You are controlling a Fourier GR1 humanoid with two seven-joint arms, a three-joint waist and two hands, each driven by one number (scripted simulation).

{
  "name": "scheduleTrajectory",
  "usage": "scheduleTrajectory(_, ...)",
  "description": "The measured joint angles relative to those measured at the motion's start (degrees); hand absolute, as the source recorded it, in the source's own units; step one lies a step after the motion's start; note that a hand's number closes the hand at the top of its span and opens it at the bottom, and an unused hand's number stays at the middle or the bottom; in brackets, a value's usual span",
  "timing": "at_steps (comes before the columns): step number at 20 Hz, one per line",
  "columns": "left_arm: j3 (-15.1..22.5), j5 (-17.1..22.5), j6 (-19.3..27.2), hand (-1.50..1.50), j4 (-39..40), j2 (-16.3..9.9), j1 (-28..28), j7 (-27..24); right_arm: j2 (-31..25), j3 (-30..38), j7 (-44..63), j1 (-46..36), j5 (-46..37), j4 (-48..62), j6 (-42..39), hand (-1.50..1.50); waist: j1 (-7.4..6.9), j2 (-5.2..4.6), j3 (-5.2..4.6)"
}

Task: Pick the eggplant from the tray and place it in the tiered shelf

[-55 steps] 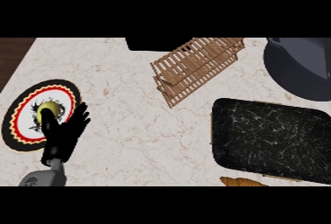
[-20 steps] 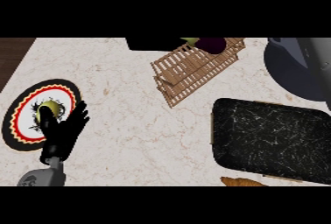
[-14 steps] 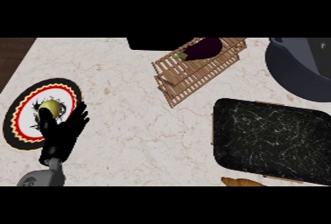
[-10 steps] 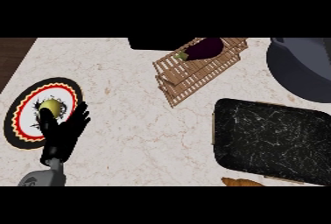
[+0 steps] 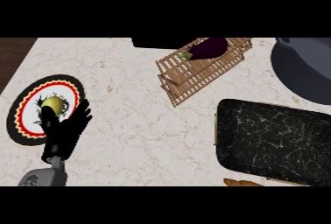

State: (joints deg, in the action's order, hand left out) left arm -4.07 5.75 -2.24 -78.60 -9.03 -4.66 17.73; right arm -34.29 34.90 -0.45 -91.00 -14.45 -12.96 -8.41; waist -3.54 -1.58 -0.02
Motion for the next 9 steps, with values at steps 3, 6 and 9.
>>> scheduleTrajectory(3,0.2,-0.1,0.0,0.00,-0.1,0.2,0.0,0.0,-3.1,1.6,1.1,1.1,1.2,1.0,-0.3,-1.50,-0.24,-0.15,0.05)
scheduleTrajectory(6,0.4,-0.4,0.1,0.00,-0.3,0.1,-0.4,0.2,-6.6,2.5,1.8,2.0,1.9,1.8,-2.8,-1.50,-0.67,-0.42,0.09)
scheduleTrajectory(9,0.2,-0.5,0.1,0.00,0.5,0.2,-0.8,-0.2,-9.6,3.3,1.1,3.8,2.7,2.3,-6.8,-1.50,-0.78,-0.68,0.13)
